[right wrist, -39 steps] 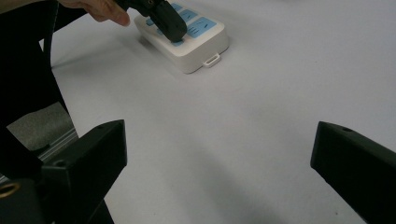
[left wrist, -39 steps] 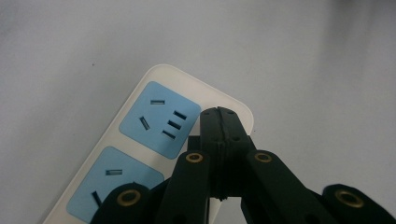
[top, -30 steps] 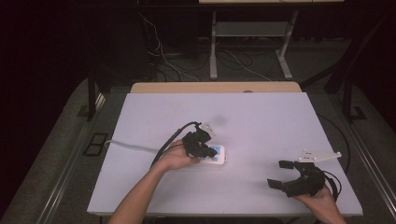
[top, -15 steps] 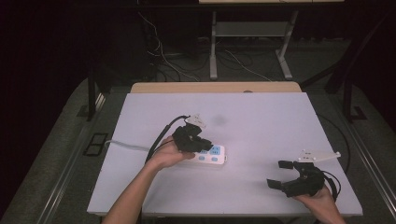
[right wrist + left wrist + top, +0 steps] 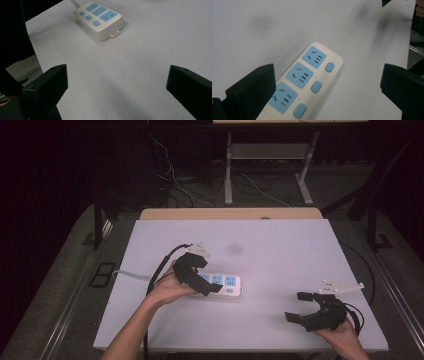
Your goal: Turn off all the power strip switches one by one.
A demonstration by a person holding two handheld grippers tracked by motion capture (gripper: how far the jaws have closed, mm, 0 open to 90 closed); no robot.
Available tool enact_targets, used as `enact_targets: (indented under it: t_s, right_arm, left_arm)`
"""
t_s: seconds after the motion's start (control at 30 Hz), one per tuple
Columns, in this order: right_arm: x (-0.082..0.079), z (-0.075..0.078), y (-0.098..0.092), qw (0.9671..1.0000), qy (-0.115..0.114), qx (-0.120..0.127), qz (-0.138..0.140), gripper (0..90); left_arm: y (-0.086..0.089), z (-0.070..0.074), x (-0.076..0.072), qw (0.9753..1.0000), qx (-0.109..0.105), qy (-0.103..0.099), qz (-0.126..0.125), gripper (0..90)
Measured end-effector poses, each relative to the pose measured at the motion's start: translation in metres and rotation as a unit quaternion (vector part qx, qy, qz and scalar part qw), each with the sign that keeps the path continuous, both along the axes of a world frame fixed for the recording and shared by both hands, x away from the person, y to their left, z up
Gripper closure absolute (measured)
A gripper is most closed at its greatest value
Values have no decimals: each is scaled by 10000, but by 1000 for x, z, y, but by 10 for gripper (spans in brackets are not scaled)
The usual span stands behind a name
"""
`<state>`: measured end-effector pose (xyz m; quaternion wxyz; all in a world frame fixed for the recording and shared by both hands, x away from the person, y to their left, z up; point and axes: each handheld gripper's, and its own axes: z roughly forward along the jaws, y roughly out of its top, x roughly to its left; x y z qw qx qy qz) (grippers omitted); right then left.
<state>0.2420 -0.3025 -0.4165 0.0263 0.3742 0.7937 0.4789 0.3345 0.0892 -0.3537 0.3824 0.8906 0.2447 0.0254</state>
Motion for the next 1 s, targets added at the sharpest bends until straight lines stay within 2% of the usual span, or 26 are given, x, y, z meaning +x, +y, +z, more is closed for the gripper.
enact_targets:
  t_s: [0.27,0.6,0.77,1.0]
  right_arm:
    - [0,0,0,10000,9,8,9,35]
    - [0,-1,3,10000,37,-11,22,35]
    - [0,-1,3,10000,34,-13,27,34]
    - [-1,-1,3,10000,49,14,6,35]
  left_arm:
    - [26,0,-12,9992,-65,-150,361,0]
    - [57,-17,-28,9972,-169,-173,702,0]
    - [71,-25,-37,9953,-330,-180,889,0]
    - [86,-39,-54,9904,-611,-221,1223,0]
